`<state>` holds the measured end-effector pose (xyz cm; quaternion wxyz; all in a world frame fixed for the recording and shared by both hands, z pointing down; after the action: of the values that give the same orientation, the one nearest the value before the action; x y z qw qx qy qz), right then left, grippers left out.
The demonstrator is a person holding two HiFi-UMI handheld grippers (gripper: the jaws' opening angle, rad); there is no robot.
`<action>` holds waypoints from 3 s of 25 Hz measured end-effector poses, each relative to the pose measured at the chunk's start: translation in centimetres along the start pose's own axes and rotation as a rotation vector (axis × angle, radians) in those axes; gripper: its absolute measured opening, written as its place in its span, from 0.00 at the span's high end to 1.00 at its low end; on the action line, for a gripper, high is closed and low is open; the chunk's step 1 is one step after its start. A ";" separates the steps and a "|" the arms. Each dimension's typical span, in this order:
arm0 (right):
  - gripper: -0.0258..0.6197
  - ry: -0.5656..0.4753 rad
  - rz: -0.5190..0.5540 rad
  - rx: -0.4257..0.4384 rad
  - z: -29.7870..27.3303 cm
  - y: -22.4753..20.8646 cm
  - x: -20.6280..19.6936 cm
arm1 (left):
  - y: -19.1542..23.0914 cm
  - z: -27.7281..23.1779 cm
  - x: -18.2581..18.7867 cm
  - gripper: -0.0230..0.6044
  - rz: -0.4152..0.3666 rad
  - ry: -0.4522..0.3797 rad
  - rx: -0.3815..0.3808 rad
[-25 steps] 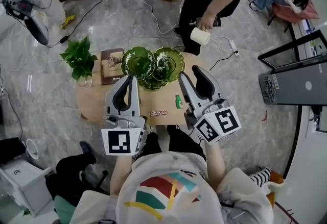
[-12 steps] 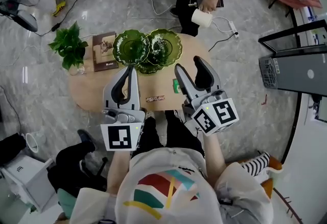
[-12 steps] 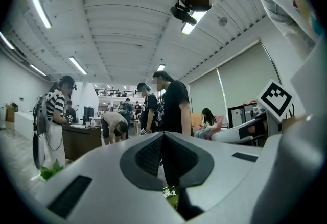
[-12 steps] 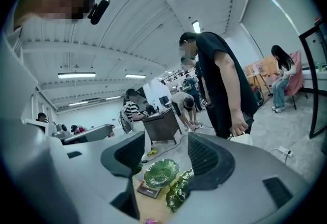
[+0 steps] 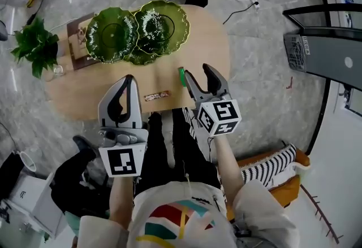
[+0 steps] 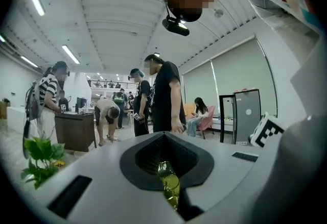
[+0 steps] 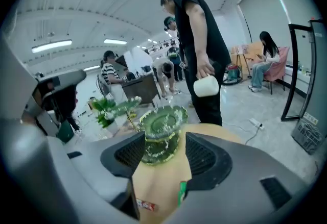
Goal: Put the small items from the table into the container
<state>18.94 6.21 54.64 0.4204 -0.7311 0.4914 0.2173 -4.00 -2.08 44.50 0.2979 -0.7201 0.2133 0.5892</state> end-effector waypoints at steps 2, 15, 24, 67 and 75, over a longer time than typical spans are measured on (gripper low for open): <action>0.57 0.078 -0.004 -0.043 -1.8 -1.8 -3.7 | -0.5 -0.3 -2.0 0.95 0.010 0.020 -0.015; 0.57 0.434 0.029 -0.145 -9.9 -8.3 -18.0 | -4.0 -1.4 -9.1 0.95 0.011 0.073 -0.065; 0.68 0.556 0.154 -0.226 -10.7 -8.1 -19.0 | -3.3 -1.2 -8.9 0.95 0.050 0.081 -0.034; 0.69 0.437 0.257 0.032 -20.8 8.0 -9.3 | 6.7 3.1 -3.1 0.95 0.062 0.138 0.297; 0.68 0.389 0.175 0.072 -19.5 8.1 -7.9 | 6.4 3.2 -1.7 0.95 0.066 0.133 0.322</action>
<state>6.44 -7.03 67.87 0.3231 -0.6981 0.6326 0.0900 -10.92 -4.69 44.63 0.3750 -0.6933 0.3476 0.5078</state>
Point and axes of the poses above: the fingertips, and each gripper's own axes: z backward along the fingers, y to its left, x out of its top, the point moved 10 cm from there along z, backward along the fingers, and after that the axes turned 9 degrees about -z, right-handed, at the moved point
